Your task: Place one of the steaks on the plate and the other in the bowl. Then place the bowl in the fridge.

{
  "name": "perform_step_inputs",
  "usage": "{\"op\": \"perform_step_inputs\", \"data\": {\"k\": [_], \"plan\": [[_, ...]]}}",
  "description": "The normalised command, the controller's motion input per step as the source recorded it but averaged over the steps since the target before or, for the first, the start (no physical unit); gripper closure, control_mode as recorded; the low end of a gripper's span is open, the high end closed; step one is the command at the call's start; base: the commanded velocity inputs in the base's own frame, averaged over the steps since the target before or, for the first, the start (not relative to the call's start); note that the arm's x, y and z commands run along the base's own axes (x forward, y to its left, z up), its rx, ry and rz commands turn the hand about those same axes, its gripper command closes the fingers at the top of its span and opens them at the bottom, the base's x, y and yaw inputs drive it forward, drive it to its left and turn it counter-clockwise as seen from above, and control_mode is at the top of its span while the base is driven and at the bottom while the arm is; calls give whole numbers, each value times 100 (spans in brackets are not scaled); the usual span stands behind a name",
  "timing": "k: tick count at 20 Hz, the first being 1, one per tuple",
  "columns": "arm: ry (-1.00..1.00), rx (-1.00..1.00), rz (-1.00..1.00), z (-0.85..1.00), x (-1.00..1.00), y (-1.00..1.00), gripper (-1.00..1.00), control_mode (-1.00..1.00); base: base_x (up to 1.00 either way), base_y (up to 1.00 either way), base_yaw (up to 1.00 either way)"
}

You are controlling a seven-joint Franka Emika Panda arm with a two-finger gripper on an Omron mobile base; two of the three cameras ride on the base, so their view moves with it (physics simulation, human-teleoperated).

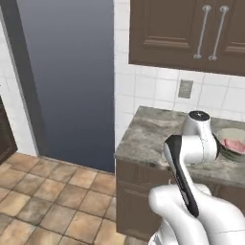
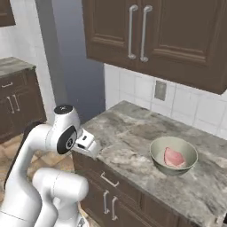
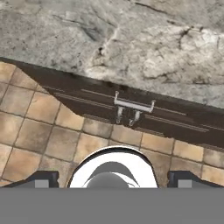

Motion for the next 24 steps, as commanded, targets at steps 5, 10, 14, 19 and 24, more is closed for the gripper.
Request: {"op": "perform_step_inputs", "data": {"k": [5,10,14,19,24], "plan": [[0,0,0,0,0,0,-100,100,-1,68,77],[0,0,0,0,0,0,-100,100,0,15,61],[0,0,0,0,0,0,-100,100,0,54,87],[0,0,0,0,0,0,-100,100,0,58,90],[0,0,0,0,0,0,-100,100,0,62,84]]}}
